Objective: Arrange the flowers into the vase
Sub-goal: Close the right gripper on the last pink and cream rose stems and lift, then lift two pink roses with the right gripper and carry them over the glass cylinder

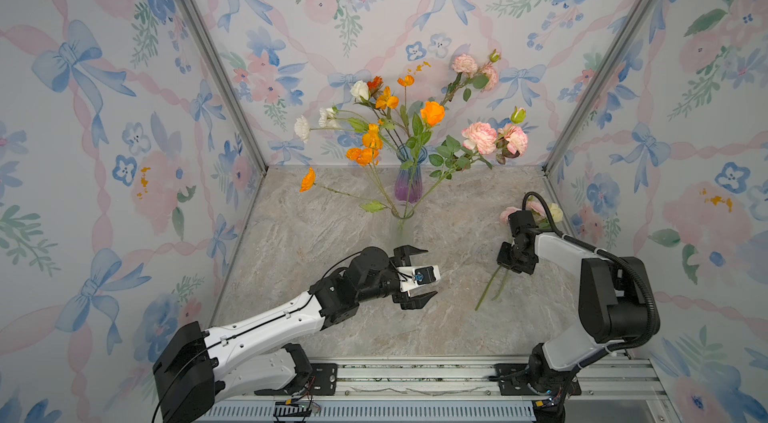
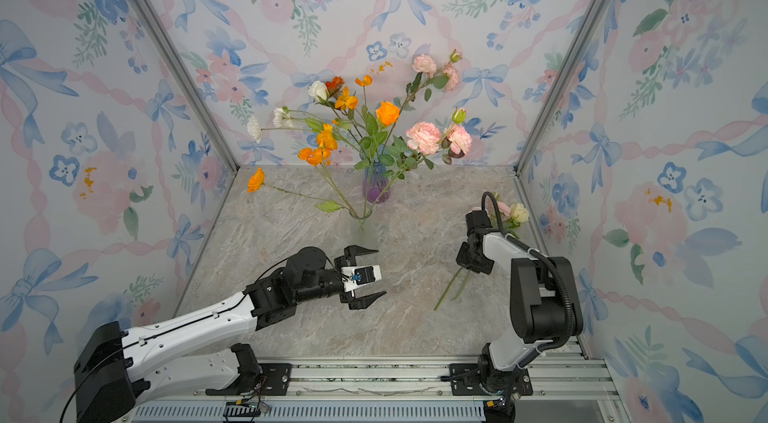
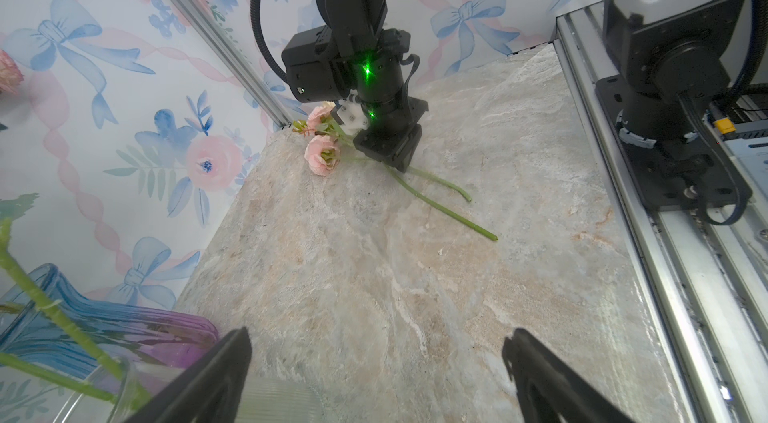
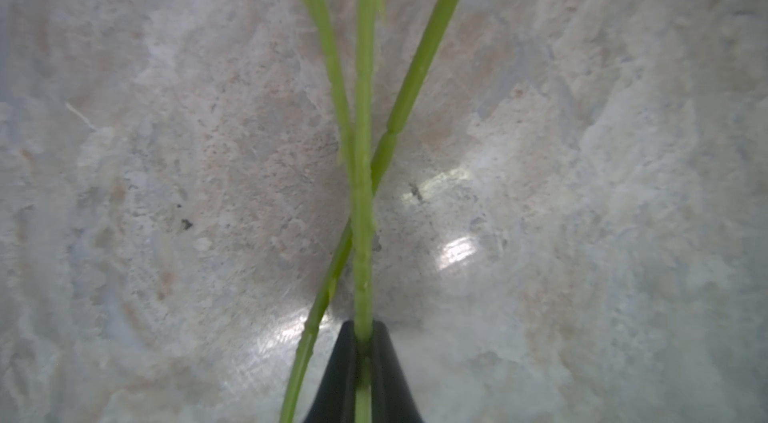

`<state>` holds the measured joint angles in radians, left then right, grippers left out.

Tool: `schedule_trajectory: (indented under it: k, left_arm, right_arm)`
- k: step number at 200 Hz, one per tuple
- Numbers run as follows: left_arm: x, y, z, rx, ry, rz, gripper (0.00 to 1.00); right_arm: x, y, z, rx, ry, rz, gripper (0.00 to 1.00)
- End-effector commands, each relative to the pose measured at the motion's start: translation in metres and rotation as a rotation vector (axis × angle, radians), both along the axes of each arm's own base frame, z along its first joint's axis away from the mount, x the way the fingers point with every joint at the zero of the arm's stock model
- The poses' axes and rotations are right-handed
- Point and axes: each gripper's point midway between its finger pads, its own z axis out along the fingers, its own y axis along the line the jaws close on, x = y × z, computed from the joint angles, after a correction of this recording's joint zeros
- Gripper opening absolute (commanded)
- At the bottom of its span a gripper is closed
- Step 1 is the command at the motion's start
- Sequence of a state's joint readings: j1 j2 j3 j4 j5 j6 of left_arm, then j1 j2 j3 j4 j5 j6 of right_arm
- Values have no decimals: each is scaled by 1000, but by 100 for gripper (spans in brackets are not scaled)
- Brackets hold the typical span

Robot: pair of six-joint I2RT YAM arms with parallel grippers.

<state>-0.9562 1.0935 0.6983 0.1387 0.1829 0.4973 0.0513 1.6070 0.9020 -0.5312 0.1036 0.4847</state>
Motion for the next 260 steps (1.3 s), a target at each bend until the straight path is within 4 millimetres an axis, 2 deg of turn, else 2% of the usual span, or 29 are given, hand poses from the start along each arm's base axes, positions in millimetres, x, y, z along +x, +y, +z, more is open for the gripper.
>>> schedule_trajectory:
  k: [1, 47, 87, 127, 148, 170, 203, 231, 260]
  left_arm:
    - [-3, -1, 15, -15, -32, -11, 98]
    - [-3, 0, 18, -23, -39, -9, 98]
    - [-4, 2, 23, -32, -49, -3, 98]
    - [6, 18, 39, -36, -131, 62, 98]
    - [16, 31, 50, -57, -160, 110, 98]
    - [27, 45, 65, -92, -170, 156, 98]
    - [36, 61, 82, -145, -172, 193, 98]
    - [39, 68, 89, -160, -189, 219, 98]
    - [38, 71, 93, -171, -199, 224, 98]
  right_arm:
    - [-3, 5, 14, 28, -25, 19, 8]
    - [13, 32, 58, 83, -202, 140, 7]
    - [9, 18, 104, 22, -315, 78, 7]
    - [3, 17, 150, 86, -495, 24, 8]
    - [-3, 11, 191, 89, -626, -15, 7]
    - [-14, 9, 252, 59, -840, -27, 7]
    - [-35, 22, 334, -29, -1112, 25, 7]
    - [-46, 42, 380, -91, -1247, 108, 6]
    - [-57, 71, 420, -45, -1414, 219, 5]
